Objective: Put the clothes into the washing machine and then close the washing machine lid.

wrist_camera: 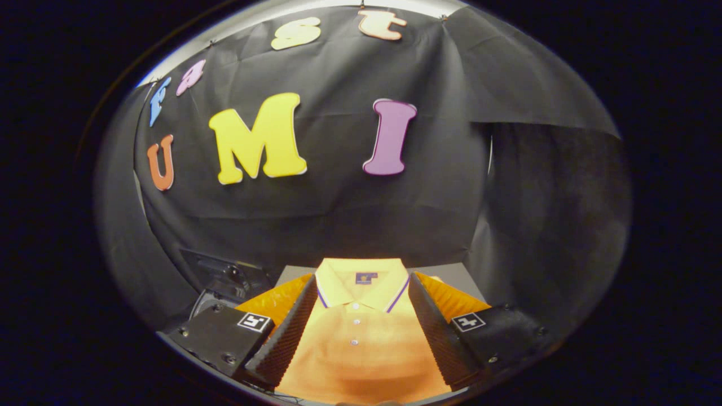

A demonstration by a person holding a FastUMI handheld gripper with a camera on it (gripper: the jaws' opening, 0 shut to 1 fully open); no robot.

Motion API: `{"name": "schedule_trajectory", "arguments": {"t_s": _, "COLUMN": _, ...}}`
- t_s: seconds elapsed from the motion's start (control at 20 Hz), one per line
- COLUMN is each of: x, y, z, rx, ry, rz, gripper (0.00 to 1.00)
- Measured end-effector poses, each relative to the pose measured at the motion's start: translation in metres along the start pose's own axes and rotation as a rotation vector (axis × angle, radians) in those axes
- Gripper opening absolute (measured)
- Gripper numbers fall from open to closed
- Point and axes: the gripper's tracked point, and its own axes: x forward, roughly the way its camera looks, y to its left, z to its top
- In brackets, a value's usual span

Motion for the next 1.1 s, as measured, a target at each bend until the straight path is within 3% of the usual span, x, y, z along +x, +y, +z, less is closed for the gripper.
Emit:
{"name": "schedule_trajectory", "arguments": {"t_s": 0.6, "x": 0.045, "y": -0.004, "z": -0.094, "rx": -0.022, "ry": 0.312, "rz": -0.027, "gripper": 1.00}}
{"name": "schedule_trajectory", "arguments": {"t_s": 1.1, "x": 0.050, "y": 0.000, "z": -0.103, "rx": -0.017, "ry": 0.360, "rz": 0.008, "gripper": 0.95}}
